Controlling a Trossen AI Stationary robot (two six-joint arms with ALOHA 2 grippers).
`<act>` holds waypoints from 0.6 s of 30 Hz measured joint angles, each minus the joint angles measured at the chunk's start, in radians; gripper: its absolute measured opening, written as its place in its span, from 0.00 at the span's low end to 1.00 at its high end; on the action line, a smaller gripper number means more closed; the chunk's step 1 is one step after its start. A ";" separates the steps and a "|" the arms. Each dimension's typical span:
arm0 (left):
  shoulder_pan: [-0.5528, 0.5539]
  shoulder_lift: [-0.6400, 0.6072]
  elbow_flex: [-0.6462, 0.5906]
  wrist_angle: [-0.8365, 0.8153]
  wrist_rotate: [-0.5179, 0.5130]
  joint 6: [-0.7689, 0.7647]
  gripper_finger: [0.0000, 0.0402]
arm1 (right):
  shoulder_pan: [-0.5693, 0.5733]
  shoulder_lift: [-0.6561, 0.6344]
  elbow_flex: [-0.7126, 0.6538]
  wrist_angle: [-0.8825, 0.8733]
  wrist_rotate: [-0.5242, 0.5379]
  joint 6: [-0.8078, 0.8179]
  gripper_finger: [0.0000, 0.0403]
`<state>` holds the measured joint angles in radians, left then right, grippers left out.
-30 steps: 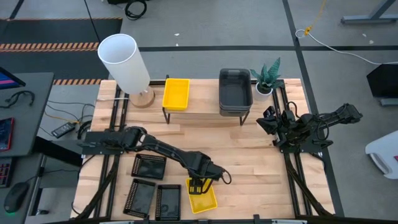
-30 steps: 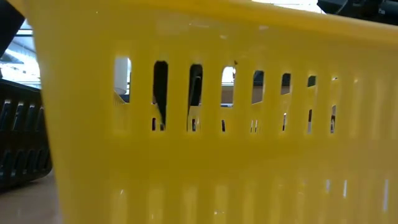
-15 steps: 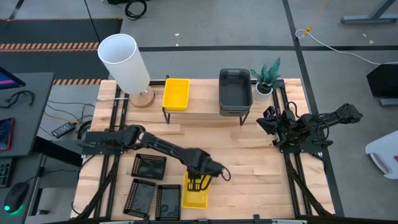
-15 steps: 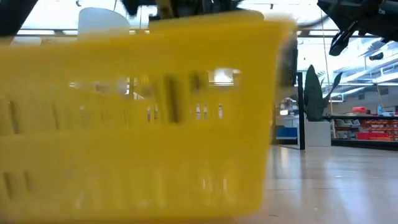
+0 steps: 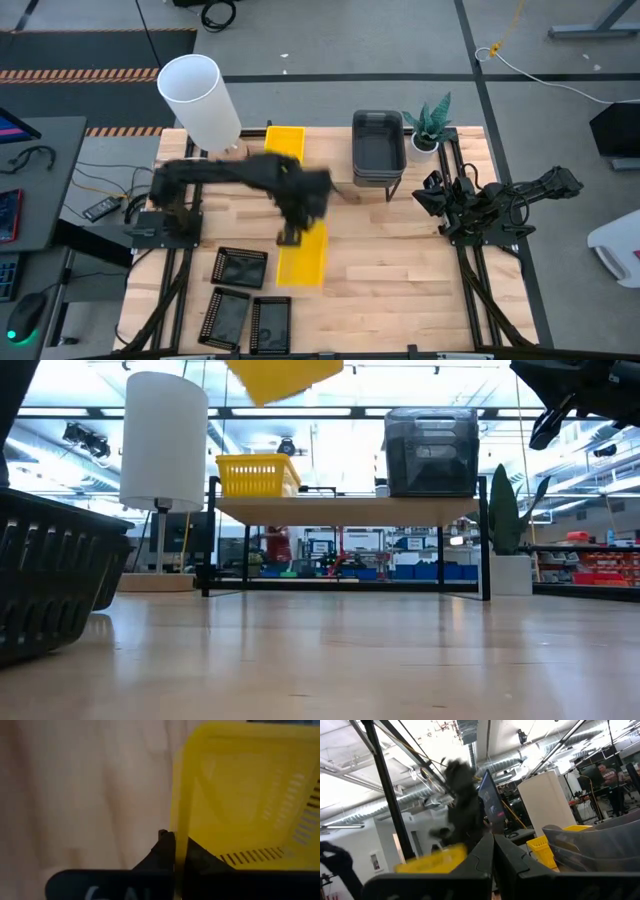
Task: Stack baskets on shelf by color
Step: Stack the yellow bin on top of the yellow bin on the shelf
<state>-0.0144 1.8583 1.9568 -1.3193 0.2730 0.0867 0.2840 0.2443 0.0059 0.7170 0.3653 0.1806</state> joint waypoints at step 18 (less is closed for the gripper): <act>0.479 -0.187 0.000 0.011 -0.394 0.317 0.01 | 0.000 0.000 0.000 -0.001 0.000 0.000 0.04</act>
<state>0.4649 1.6711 1.9563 -1.3083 -0.1211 0.4039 0.2842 0.2447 0.0059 0.7162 0.3653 0.1808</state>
